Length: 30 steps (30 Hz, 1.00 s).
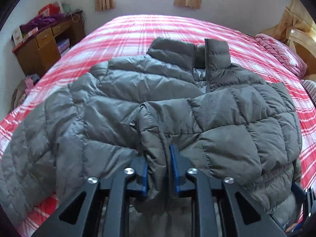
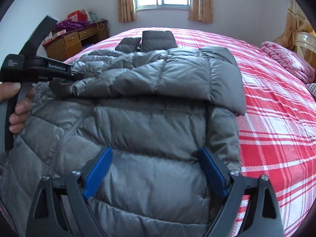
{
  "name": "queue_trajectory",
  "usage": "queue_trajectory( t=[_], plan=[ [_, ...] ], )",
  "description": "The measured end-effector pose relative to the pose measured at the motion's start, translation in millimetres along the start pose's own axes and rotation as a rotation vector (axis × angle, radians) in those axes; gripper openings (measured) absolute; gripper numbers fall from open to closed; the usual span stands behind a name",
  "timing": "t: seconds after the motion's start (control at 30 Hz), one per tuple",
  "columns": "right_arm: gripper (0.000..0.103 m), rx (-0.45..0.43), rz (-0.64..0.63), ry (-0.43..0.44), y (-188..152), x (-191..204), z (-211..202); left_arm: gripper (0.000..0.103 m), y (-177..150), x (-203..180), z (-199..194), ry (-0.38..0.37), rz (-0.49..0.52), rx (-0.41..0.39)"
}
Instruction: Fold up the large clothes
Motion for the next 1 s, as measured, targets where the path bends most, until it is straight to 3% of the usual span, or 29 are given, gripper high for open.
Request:
queue_trajectory(
  t=[0.17,0.27,0.47,0.6,0.67,0.73,0.8,0.87,1.0],
  plan=[
    [0.099,0.018,-0.024,-0.015,-4.6,0.5,4.2,0.015,-3.8,32.5,-32.3,0.071,0.022,-0.072],
    [0.099,0.020,-0.026,-0.021,-5.6,0.3,5.3,0.015,-13.5,52.7,-38.1,0.139,0.042,-0.066],
    [0.099,0.031,-0.034,-0.029,-7.0,1.3,7.8,0.018,-25.6,63.3,-29.2,0.170,0.051,-0.044],
    [0.099,0.048,-0.014,-0.002,-5.3,0.4,8.9,0.034,-24.1,66.2,-27.4,0.184,0.028,-0.009],
    [0.095,0.060,0.008,0.025,-2.1,-1.5,4.9,0.052,-17.2,74.0,-44.4,0.222,0.026,-0.039],
    [0.082,0.073,0.064,0.068,3.5,-8.2,-8.0,0.078,-5.2,82.6,-72.2,0.263,0.024,-0.131],
    [0.080,0.069,0.119,0.112,14.4,-17.5,-24.1,0.086,8.7,87.3,-96.2,0.285,0.019,-0.219],
    [0.080,0.024,0.139,0.117,32.5,-28.4,-40.2,0.087,20.3,84.8,-106.8,0.273,0.017,-0.267],
    [0.067,-0.035,0.111,0.025,77.2,-48.6,-46.6,0.087,37.7,64.0,-93.4,0.214,0.016,-0.270]
  ],
)
Point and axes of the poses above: each gripper's, at about its wrist camera, not at the fingertips, and z roughly the way its jaws point, x to its left, y to its top, the point moved 9 cm from there along z, roughly the way its jaws point, and after that the axes turned 5 degrees about z, right-handed, at the moved point
